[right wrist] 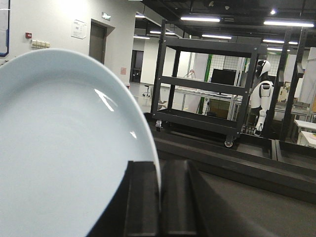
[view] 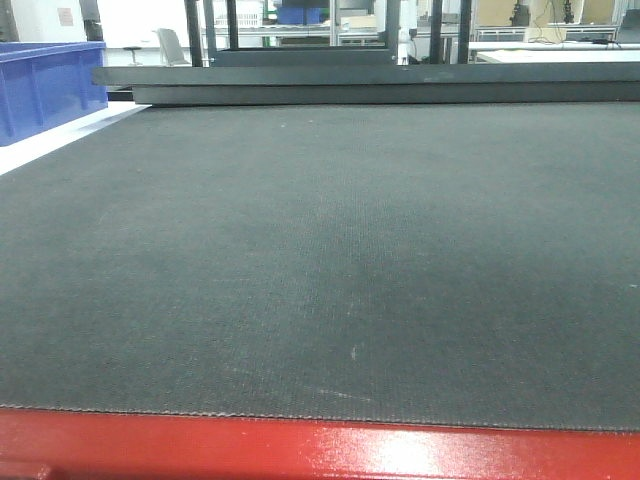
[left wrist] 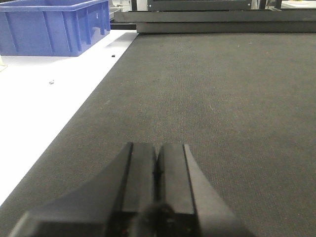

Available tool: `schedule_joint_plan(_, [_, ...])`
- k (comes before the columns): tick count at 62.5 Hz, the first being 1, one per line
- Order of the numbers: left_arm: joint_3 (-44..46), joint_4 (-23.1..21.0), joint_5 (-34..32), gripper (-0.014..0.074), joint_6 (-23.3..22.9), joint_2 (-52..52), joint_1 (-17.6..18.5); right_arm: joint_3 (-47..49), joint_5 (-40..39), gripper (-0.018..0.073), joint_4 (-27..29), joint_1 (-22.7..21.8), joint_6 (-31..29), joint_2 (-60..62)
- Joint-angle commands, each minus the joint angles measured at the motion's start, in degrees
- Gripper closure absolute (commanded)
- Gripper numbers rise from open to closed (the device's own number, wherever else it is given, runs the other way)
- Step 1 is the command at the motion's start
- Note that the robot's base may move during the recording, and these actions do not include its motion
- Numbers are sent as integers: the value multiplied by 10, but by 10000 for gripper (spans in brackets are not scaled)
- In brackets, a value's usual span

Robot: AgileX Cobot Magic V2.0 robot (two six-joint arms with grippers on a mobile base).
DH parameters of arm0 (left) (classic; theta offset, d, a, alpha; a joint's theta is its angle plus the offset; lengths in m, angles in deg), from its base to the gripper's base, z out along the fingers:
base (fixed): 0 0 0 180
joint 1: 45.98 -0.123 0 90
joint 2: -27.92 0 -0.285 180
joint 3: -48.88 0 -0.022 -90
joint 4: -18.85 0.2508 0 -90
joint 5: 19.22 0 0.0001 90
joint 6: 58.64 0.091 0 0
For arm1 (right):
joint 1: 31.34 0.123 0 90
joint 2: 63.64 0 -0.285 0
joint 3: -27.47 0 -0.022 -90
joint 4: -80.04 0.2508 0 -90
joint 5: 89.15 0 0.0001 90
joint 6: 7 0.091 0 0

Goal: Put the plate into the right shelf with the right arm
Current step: 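Hold the plate in the right gripper while the base turns away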

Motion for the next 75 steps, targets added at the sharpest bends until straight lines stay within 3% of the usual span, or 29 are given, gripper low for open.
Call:
schedule_joint_plan(1, [-5, -5, -49, 643, -2, -7, 2, 16, -57, 531, -6, 0, -4, -3])
schedule_joint_plan(75, [-5, -5, -49, 643, -2, -7, 2, 16, -49, 531, -6, 0, -4, -3])
